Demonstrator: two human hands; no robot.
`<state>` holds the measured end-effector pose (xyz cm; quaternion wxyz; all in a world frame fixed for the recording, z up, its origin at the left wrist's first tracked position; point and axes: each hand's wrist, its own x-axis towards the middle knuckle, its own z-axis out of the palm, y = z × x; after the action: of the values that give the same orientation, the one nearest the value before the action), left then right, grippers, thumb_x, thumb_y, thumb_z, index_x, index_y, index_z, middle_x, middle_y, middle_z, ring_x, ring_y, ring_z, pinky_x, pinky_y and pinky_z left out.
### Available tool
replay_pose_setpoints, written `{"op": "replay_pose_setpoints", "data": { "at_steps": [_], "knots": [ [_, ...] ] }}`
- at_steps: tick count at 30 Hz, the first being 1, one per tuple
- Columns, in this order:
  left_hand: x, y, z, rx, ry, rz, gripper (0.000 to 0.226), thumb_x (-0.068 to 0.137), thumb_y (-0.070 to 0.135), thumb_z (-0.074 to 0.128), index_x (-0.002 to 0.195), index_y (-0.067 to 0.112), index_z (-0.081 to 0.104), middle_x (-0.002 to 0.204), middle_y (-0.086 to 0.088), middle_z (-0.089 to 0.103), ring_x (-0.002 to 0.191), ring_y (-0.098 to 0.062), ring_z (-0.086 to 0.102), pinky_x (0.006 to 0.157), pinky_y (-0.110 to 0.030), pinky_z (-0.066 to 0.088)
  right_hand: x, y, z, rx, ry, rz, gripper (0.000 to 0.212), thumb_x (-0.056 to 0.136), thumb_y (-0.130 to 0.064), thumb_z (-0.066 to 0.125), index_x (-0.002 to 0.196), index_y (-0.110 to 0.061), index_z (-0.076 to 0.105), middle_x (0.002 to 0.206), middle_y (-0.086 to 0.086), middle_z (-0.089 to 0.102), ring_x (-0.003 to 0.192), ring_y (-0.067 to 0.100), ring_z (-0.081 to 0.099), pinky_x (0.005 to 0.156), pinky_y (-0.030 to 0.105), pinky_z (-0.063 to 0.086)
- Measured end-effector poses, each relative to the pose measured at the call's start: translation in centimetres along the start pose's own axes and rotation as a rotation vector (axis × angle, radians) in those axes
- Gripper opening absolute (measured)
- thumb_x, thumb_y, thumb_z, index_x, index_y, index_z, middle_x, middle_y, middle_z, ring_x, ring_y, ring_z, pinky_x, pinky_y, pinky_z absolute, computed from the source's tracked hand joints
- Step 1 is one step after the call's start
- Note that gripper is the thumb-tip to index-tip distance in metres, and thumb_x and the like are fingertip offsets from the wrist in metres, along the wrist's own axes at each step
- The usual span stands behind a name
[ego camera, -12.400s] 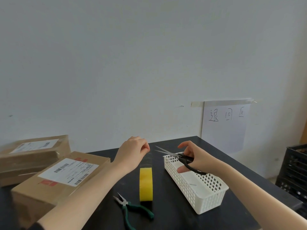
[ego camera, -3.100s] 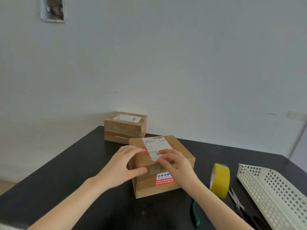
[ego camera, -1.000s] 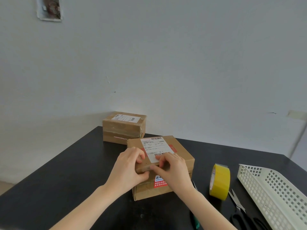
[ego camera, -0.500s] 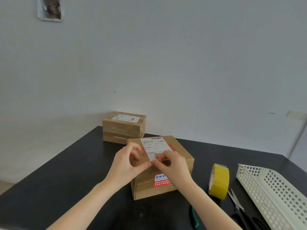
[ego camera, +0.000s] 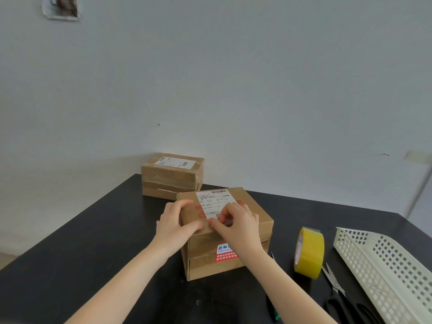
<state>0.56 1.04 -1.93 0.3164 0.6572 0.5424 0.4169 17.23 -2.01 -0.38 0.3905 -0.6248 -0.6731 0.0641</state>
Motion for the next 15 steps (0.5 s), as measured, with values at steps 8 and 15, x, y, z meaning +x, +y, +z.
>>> {"op": "replay_pose_setpoints", "data": {
  "at_steps": [8,15],
  "knots": [
    [0.2,-0.1,-0.2,0.015,-0.01,0.019,0.042,0.079,0.054,0.063,0.114,0.047,0.04,0.121,0.018,0.036,0.125,-0.011,0.038,0.112,-0.055,0.026,0.3,-0.1,0.0,0.001,-0.005,0.044,0.034,0.084,-0.054,0.064,0.067,-0.031,0.045,0.075,-0.015,0.052,0.087,0.007,0.046,0.089,0.027,0.024],
    [-0.2,-0.5,-1.2,-0.007,-0.11,0.017,0.066,0.065,0.057,0.064,0.12,0.05,0.029,0.128,0.024,0.031,0.128,-0.006,0.033,0.114,-0.052,0.023,0.4,-0.4,0.1,-0.028,-0.004,0.066,0.038,0.077,-0.063,0.066,0.072,-0.029,0.048,0.081,-0.015,0.053,0.092,0.009,0.046,0.087,0.027,0.023]
  ]
}}
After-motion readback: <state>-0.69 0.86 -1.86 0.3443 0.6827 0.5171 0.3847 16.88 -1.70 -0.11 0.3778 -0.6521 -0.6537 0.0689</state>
